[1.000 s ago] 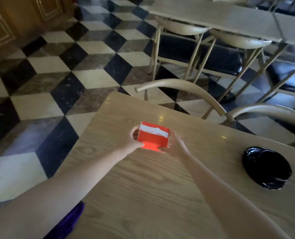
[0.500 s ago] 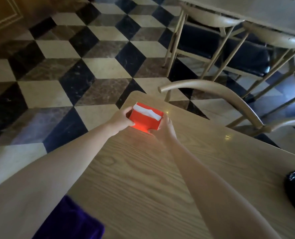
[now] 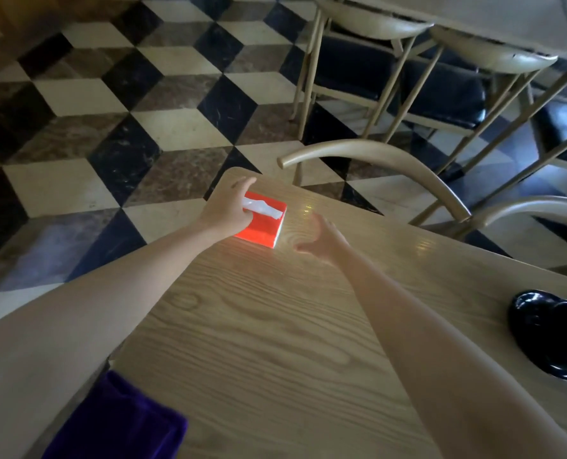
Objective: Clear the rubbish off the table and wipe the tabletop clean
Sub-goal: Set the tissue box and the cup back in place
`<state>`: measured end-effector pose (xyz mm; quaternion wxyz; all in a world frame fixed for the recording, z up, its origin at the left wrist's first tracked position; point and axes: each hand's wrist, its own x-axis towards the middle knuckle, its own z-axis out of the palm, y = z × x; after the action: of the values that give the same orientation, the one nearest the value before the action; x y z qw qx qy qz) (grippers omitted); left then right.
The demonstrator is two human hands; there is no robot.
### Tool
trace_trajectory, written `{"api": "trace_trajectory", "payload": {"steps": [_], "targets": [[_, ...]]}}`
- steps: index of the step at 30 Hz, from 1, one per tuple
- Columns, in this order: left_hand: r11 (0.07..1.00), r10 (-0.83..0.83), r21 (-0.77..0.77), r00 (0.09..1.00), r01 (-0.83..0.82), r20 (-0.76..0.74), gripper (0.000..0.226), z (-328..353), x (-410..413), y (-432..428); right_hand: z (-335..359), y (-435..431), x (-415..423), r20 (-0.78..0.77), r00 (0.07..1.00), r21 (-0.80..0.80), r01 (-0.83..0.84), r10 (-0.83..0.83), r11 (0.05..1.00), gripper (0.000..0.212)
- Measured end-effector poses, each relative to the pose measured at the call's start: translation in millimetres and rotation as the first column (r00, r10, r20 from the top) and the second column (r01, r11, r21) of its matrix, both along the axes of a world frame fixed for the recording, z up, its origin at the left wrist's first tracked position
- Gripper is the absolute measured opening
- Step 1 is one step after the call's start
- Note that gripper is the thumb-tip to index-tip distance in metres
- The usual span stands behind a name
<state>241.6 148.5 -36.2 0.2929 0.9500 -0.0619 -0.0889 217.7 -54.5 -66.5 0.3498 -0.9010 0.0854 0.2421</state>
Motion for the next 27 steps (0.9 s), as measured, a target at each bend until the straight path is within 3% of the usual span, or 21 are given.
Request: {"api": "trace_trajectory", "payload": {"steps": [2, 5, 10, 12, 18, 23, 27], "targets": [[0.998, -0.064, 0.028, 0.998, 0.064, 0.016, 0.059, 8, -5, -24, 4, -28, -8, -0.016, 1.000, -0.035, -0.014, 0.014, 0.999, 0.093], [0.987, -0.161, -0.034, 0.976, 0.158, -0.146, 0.056, 16, -16, -72, 10, -77, -27, -0.081, 0.996, -0.067, -0.038, 0.033, 0.997, 0.088], [0.947, -0.303, -0.001, 0.889, 0.322, -0.344, 0.053, 14, -35, -157, 29, -167, -72, -0.254, 0.960, -0.040, -0.130, 0.116, 0.991, 0.071], [0.928, -0.334, 0.028, 0.864, 0.371, -0.377, 0.052, 12, -44, -193, 30, -204, -91, -0.334, 0.938, -0.027, -0.105, 0.090, 0.994, 0.068], [0.851, -0.474, -0.035, 0.737, 0.524, -0.482, 0.059, 7, -79, -312, 35, -321, -160, -0.360, 0.932, -0.088, 0.012, -0.043, 0.996, 0.061], [0.825, -0.518, -0.088, 0.686, 0.558, -0.511, 0.072, -3, -109, -393, 40, -395, -211, -0.455, 0.885, -0.113, 0.047, -0.094, 0.992, 0.054], [0.863, -0.482, -0.136, 0.708, 0.487, -0.516, 0.085, -17, -125, -435, 34, -439, -236, -0.469, 0.871, -0.172, 0.070, -0.144, 0.983, 0.029]]}}
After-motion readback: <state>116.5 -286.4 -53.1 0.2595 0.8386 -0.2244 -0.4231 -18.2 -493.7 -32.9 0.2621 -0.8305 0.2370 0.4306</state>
